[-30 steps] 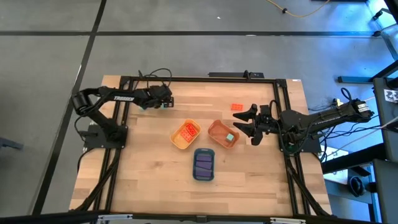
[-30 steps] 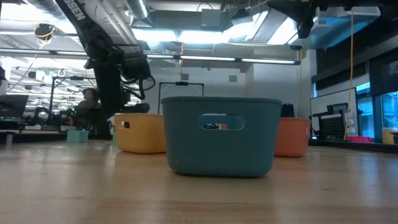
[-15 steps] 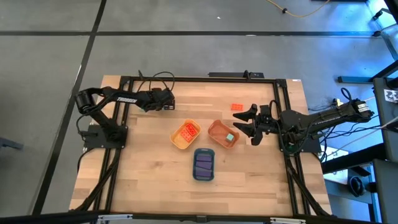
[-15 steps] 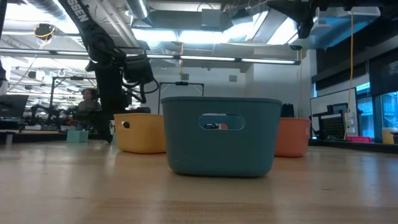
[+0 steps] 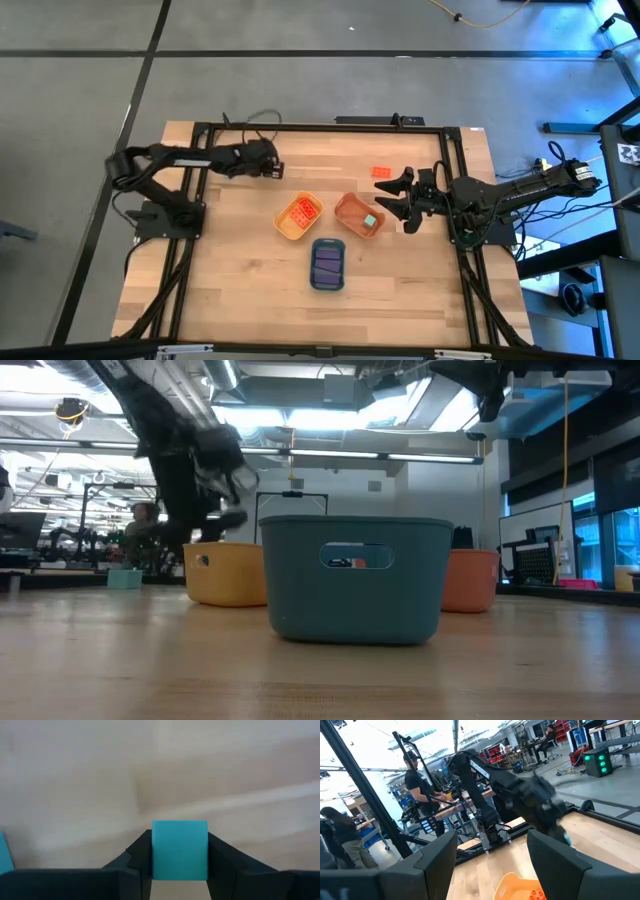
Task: Sort & place blocks by color
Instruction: Put the right blue block into the orange bin
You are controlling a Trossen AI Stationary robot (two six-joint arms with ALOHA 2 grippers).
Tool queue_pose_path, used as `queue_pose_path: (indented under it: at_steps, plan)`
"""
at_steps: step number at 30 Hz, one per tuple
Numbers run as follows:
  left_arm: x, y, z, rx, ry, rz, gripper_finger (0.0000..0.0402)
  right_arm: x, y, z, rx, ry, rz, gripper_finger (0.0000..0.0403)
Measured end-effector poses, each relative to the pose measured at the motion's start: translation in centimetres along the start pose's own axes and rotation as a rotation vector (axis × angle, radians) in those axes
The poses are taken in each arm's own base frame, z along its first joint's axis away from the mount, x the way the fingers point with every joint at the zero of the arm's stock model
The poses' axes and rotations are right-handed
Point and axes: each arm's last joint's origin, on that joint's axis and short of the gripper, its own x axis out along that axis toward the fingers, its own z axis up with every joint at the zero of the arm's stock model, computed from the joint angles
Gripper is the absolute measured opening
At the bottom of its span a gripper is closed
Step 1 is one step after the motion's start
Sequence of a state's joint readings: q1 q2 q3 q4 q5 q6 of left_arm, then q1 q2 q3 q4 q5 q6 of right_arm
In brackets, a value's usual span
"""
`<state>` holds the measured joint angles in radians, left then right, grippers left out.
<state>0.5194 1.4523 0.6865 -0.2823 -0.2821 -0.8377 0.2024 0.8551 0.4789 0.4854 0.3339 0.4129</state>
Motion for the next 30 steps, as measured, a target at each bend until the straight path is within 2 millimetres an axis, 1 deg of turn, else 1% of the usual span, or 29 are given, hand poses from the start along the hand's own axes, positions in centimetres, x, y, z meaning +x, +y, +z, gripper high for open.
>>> queue_pose_path:
  at_steps: [3,5,8,12,14,16,19,21,25,30]
  plan:
    - [-3.1,-0.4,1.6,0.056,-0.123,-0.145,0.0121,0.0,-0.1,0.0,0.000,-0.010,-0.020,0.0243]
    - [-5.8,-0.9,2.4,0.082,-0.218,-0.299,0.0121,0.0,-0.1,0.1,0.000,-0.019,-0.038,0.0243]
    - [-9.8,-1.6,3.1,0.103,-0.358,-0.528,0.0121,0.0,-0.2,0.1,-0.002,-0.028,-0.057,0.0243]
    - [-14.6,-2.5,2.7,0.188,-0.474,-0.842,0.0121,0.0,-0.1,0.1,-0.023,-0.030,-0.057,0.0243]
    - [-16.5,-2.9,2.0,0.252,-0.510,-0.977,0.0121,0.0,-0.1,0.2,-0.031,-0.034,-0.053,0.0243]
    - [-18.0,-3.4,1.1,0.299,-0.534,-1.081,0.0121,0.0,-0.1,0.3,-0.040,-0.042,-0.045,0.0243]
    - [-19.4,-4.2,-0.4,0.336,-0.545,-1.158,0.0121,0.0,-0.1,0.2,-0.049,-0.039,-0.046,0.0243]
    - [-19.9,-4.7,-1.5,0.343,-0.555,-1.168,0.0121,0.0,-0.1,0.2,-0.048,-0.040,-0.045,0.0243]
    - [-19.7,-5.9,-3.3,0.355,-0.547,-1.117,0.0121,0.0,-0.1,0.2,-0.048,-0.039,-0.045,0.0243]
    - [-19.5,-6.7,-3.7,0.336,-0.566,-1.129,0.0121,0.0,-0.1,0.2,-0.048,-0.039,-0.045,0.0243]
